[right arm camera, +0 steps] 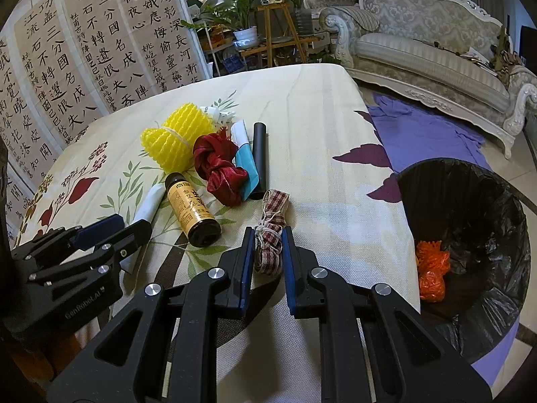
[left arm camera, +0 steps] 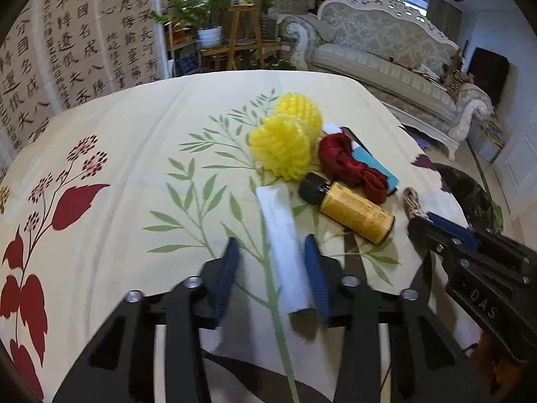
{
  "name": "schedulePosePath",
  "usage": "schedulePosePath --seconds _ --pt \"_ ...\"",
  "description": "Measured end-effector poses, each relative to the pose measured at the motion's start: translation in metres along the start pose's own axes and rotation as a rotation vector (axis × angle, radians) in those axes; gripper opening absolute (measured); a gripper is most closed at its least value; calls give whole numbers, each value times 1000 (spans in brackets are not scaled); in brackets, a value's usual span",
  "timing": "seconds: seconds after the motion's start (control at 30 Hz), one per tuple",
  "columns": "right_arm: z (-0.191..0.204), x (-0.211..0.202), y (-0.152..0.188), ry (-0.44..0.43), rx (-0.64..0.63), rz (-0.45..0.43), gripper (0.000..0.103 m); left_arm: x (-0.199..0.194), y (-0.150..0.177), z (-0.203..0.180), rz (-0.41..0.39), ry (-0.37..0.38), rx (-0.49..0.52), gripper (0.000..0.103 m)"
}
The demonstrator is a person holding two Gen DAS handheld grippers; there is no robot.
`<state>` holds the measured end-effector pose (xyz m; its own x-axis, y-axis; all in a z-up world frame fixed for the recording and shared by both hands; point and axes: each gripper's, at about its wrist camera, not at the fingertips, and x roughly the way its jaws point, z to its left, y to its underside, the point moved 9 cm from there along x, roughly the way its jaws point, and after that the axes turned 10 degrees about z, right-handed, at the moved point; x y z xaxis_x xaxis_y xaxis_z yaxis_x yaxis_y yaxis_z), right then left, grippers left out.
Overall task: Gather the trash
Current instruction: 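Grasp the white paper roll with the left gripper while the right holds the twine, then carry the white roll and twine bundle in both grippers over the bin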
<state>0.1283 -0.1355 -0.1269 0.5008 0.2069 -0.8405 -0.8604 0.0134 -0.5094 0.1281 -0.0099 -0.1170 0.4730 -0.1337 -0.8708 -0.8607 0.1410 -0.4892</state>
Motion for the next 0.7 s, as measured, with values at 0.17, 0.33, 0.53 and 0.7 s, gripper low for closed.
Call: schedulePosePath --seconds 0.17,0.33,0.53,0.7 --pt "-1 0 0 8 -4 0 16 -1 1 4 -7 44 -13 17" --pt "1 0 0 20 -14 -3 16 -2 2 4 -14 56 -18 13" --pt "3 0 1 47 -33 -4 16 -5 4 1 -36 51 -11 11" --pt "1 -7 1 59 -20 -28 15 -16 4 1 -77 62 -15 11"
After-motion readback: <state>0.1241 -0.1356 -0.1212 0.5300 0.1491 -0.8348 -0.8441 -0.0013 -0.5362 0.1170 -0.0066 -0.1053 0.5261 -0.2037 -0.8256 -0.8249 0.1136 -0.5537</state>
